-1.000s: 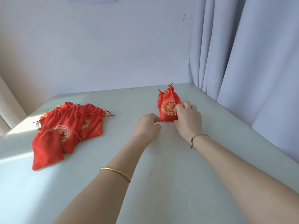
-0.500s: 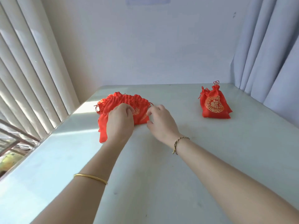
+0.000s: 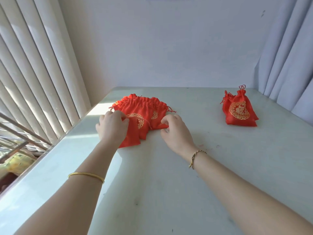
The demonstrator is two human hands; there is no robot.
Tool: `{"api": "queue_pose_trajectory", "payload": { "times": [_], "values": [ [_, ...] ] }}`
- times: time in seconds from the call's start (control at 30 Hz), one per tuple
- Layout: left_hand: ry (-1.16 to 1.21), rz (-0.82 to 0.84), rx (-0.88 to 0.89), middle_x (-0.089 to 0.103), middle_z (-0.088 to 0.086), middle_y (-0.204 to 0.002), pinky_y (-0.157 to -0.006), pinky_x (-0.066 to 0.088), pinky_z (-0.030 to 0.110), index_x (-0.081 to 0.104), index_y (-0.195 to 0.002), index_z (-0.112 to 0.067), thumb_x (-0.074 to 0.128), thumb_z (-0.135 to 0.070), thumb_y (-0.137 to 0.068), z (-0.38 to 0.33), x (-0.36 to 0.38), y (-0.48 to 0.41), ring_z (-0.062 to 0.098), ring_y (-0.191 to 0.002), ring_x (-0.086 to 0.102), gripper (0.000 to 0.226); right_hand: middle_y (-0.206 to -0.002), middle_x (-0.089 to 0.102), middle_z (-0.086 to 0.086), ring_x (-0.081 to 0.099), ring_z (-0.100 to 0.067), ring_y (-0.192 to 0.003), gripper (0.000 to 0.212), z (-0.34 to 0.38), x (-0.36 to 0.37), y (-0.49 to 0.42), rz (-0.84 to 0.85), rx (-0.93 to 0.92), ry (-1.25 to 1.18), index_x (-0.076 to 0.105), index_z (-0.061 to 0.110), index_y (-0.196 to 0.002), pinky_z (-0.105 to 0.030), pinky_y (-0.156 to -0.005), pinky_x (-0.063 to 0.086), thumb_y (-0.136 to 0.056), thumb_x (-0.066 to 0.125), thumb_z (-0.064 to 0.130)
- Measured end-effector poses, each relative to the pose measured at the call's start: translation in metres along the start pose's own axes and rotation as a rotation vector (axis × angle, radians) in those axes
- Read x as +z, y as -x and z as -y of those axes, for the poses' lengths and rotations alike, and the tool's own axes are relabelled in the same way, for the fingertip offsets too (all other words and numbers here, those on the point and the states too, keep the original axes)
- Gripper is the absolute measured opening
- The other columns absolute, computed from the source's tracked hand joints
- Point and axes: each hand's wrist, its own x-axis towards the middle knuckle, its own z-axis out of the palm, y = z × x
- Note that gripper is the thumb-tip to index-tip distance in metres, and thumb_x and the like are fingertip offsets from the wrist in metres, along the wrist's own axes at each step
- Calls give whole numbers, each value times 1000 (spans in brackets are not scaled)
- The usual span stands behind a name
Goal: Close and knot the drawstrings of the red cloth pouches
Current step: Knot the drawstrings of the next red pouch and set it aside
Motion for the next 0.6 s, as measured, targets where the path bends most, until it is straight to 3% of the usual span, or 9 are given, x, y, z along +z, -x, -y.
{"api": "queue_pose_trajectory", "payload": {
  "times": [0.1,0.17,0.33,0.43,0.5,0.6],
  "values": [
    [50,-33,42,55,6,-112,-90,33,42,67,-101,-23,56,-25,-89,-3,-6,3,31,-115,43,17,-113,51,-6,56,-23,-97,26,-2,-3,2,-24,-11,-54,55,11,-110,-33,-91,44,-84,52,6],
    [128,-22,168,54,-1,-97,-87,37,40,66,-89,-28,61,-23,-85,-12,-13,7,28,-108,48,8,-111,50,-3,58,-18,-87,26,-1,-9,4,-51,-14,-121,55,12,-109,-29,-87,44,-84,54,7],
    [449,202,507,63,-1,-87,-85,44,35,62,-79,-29,65,-9,-80,-65,-26,31,19,-87,56,20,-115,50,5,52,-8,-74,43,5,-42,12,-65,-50,-388,49,19,-121,-21,-71,44,-82,55,2],
    [601,296,568,63,3,-88,-82,45,32,63,-80,-26,62,-4,-82,-93,-19,45,21,-88,57,22,-88,60,3,52,0,-42,25,-3,-70,14,-48,36,-401,55,19,-101,-14,-42,39,-82,54,3],
    [605,305,556,59,4,-88,-76,46,30,63,-83,-29,62,-7,-82,-103,-5,50,19,-84,55,22,-61,58,1,49,-3,-32,14,-16,-86,15,-32,77,-271,59,15,-90,-15,-38,39,-83,55,4],
    [533,350,472,55,-4,-86,-70,42,23,62,-107,-25,66,-15,-83,-109,16,51,9,-76,52,27,-54,58,-5,48,-3,-31,8,-34,-96,19,-29,125,-218,61,10,-85,-15,-37,39,-84,56,4]
  ]
}}
